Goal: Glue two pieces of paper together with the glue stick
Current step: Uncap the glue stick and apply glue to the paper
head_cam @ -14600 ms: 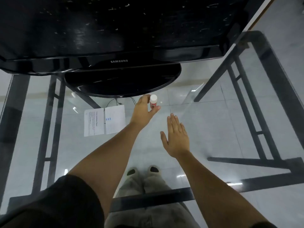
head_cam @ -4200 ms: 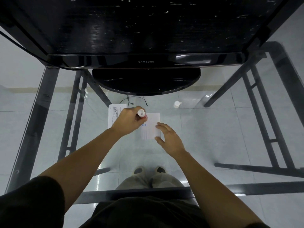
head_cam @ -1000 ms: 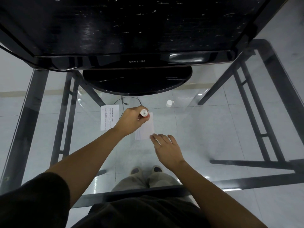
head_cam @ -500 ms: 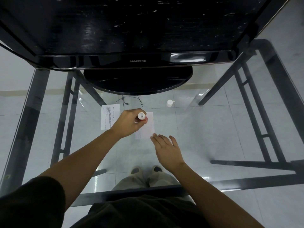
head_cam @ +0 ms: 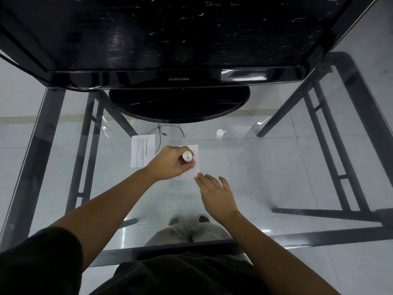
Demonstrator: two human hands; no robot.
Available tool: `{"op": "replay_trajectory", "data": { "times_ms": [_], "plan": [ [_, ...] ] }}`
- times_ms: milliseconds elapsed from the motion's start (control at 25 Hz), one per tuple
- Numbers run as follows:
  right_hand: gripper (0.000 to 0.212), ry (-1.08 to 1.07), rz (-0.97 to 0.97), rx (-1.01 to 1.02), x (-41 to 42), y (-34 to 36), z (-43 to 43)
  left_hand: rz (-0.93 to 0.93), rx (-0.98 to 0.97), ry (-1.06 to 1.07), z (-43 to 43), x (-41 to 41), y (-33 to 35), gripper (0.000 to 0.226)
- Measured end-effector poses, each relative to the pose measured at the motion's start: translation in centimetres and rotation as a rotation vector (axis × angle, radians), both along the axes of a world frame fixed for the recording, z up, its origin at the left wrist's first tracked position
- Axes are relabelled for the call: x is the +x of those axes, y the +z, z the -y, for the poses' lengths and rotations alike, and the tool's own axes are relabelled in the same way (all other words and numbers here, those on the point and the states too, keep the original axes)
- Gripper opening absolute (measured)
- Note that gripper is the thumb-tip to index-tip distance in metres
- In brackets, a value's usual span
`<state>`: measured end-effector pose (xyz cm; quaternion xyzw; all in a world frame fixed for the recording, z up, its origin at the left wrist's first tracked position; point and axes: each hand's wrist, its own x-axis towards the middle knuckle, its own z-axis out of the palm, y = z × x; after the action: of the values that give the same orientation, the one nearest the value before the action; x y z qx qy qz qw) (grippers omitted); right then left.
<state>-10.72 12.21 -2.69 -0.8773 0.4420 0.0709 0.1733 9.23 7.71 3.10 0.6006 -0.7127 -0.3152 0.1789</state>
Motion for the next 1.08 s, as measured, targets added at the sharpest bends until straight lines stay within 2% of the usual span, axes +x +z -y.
{"op": "replay_trajectory", "data": {
  "times_ms": [120,320,480,640,720,800,920,1080],
  "plan": [
    [0.053,-0.003,-0.001,0.006,0.0,0.0,0.0,0.022,0.070,-0.062,-0.2,-0.6,-0.3,0.023],
    [0.053,-0.002,-0.003,0.007,-0.1,-0.1,0.0,0.007,-0.060,0.067,0.4,-0.8,0.1,0.022],
    [0.051,0.001,0.019,0.009,0.0,0.0,0.0,0.023,-0.018,-0.078,-0.2,-1.4,0.0,0.018],
    [0.051,0.005,0.031,0.004,-0.2,0.0,0.0,0.009,-0.093,0.039,0.9,-1.3,0.0,0.021],
    [0.050,0.003,0.034,-0.002,-0.1,0.2,0.0,-0.056,-0.154,0.192,1.3,-1.1,0.2,0.020],
    [0.050,-0.001,0.035,0.001,0.0,0.4,0.0,-0.173,-0.118,0.392,1.2,-0.8,0.4,0.018],
    [0.048,-0.017,0.049,-0.002,0.2,0.7,0.2,-0.459,0.114,0.640,0.2,-0.6,0.0,0.019],
    [0.042,-0.048,0.102,0.021,0.7,1.3,1.2,-1.165,0.455,0.948,-1.8,-0.9,-0.3,0.017]
  ]
}}
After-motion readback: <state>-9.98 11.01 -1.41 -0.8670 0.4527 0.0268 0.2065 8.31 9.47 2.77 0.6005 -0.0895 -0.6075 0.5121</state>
